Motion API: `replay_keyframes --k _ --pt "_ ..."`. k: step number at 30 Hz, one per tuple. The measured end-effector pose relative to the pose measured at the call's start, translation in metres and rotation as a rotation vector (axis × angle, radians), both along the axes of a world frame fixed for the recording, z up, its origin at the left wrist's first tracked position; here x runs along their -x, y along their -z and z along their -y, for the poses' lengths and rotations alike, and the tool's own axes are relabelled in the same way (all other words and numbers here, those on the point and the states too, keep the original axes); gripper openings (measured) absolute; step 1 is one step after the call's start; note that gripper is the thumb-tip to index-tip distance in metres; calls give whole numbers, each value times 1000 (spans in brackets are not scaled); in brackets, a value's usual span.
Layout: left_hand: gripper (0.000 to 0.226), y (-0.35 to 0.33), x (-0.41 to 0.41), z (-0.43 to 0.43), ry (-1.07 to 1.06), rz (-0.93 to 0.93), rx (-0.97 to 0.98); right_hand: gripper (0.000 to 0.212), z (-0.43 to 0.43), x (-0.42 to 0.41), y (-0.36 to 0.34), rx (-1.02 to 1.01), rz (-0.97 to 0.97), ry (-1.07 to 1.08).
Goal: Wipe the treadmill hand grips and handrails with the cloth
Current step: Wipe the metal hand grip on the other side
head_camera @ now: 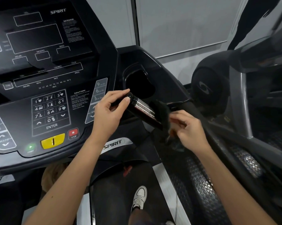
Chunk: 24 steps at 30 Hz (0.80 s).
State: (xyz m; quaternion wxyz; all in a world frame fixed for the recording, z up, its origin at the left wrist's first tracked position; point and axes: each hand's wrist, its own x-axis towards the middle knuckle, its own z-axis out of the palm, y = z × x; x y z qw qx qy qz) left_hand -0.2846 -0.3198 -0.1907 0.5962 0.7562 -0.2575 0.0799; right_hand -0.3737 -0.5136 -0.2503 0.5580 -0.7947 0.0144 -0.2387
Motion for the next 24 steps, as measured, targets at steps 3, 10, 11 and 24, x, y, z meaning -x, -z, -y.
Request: replay_keyframes --k 3,10,11,24 --pt "25 0 0 1 -4 -2 2 30 -4 -5 -8 28 14 52" --pt "23 2 -3 -1 9 -6 12 47 -17 -1 6 167 15 75" --pt "23 2 -3 -2 10 -6 11 43 -13 2 8 118 35 97" --pt "24 0 -2 -2 12 -17 -8 29 -26 -6 -3 107 88 145"
